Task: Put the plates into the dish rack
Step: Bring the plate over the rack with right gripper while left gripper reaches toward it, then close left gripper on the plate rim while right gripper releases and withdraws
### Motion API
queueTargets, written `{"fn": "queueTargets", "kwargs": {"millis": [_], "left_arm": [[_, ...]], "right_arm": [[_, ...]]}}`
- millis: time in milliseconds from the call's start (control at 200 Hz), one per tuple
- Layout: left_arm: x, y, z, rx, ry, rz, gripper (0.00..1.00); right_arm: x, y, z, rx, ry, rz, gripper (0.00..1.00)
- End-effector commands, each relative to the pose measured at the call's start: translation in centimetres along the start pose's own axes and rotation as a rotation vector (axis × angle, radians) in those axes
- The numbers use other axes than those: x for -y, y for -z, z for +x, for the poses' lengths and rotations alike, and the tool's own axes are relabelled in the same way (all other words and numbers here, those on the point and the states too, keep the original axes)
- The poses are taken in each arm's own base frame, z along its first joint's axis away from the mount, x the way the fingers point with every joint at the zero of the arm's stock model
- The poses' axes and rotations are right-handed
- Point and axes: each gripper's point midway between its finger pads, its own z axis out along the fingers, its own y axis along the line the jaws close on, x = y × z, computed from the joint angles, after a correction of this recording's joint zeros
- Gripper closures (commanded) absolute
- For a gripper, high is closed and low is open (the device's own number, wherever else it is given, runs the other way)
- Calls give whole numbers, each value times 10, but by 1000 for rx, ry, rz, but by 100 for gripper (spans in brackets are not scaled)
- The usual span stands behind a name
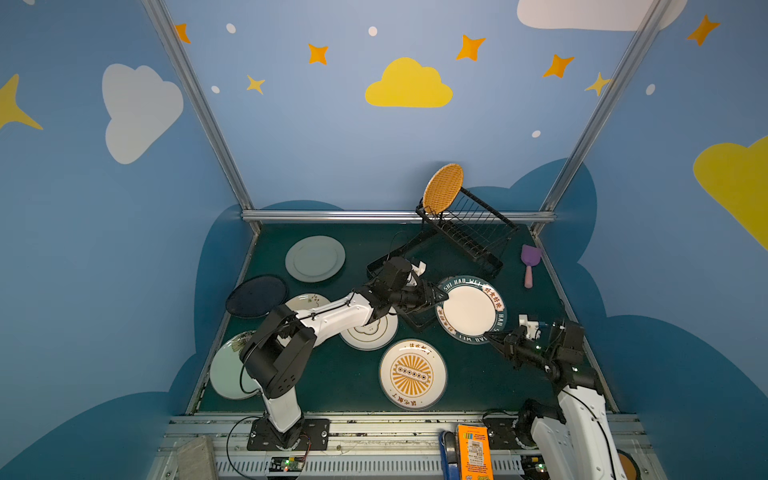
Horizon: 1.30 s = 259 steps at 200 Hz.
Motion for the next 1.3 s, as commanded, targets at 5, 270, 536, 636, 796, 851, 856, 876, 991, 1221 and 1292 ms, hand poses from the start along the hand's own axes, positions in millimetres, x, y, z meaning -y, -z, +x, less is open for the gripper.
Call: {"fn": "queueTargets", "kwargs": {"millis": [5, 270, 536, 636, 796, 851, 856, 876, 991, 1221, 1292], "left_arm": [[9, -2, -2, -4, 5, 25, 62], [9, -4, -1, -7, 52, 33, 83], [20, 5, -10, 38, 119, 72, 96], [25, 16, -16, 82, 164, 106, 96], [25, 43, -22, 158, 168, 85, 96], [21, 57, -26, 193, 178, 64, 96], [20, 58, -27, 196, 180, 61, 96], [17, 64, -28, 211, 184, 53, 96], [3, 105, -35, 316, 190, -8, 96], [5, 230, -61, 668, 21, -221, 96], [25, 265, -69, 767, -92, -282, 96]], "right_arm": [[-15, -1, 0, -6, 74, -55, 100], [-19, -7, 0, -26, 96, -47, 100], [-32, -12, 5, -62, 152, -40, 100], [-40, -13, 6, -68, 187, -42, 95], [-52, -15, 7, -81, 236, -55, 47], [-57, -16, 6, -81, 257, -61, 39], [-57, -16, 5, -81, 258, -61, 38], [-59, -16, 5, -83, 266, -62, 36], [-72, -17, 4, -92, 317, -75, 29], [-92, -19, 0, -68, 458, -103, 15], [-92, -22, -2, -64, 476, -111, 15]]}}
